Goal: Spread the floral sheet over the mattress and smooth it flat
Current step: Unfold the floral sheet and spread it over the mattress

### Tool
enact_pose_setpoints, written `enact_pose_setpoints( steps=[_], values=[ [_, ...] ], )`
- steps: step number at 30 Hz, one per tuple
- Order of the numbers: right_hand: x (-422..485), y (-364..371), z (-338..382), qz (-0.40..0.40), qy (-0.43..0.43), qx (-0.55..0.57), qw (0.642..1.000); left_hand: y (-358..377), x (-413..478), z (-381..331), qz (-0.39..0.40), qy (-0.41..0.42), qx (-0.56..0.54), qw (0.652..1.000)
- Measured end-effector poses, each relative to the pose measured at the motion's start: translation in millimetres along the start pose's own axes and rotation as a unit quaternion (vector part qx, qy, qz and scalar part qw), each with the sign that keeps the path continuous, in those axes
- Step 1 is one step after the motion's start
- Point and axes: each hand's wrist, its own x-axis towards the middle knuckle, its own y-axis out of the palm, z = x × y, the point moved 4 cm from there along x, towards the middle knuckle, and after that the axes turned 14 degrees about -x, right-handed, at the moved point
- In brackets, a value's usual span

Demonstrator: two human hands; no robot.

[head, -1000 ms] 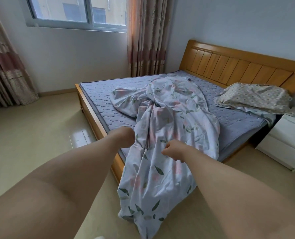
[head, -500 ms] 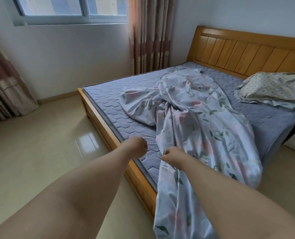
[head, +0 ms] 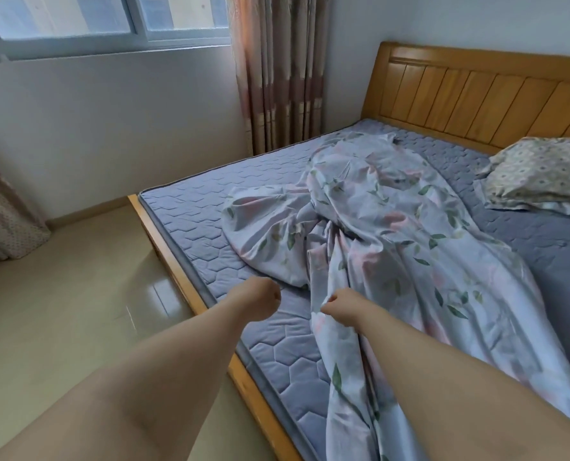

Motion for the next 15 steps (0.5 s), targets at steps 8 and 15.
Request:
enact_pose_setpoints(
  steps=[8,15],
  values=[
    [79,-19,4,0.029,0.021,0.022,0.999,-6,94,6,0.038,0.012,-0.01,0.999],
    [158,-16,-1,0.021,0.112,0.078,0.99,-5,189,14,0.116,0.066,0.021,0.991]
  ],
)
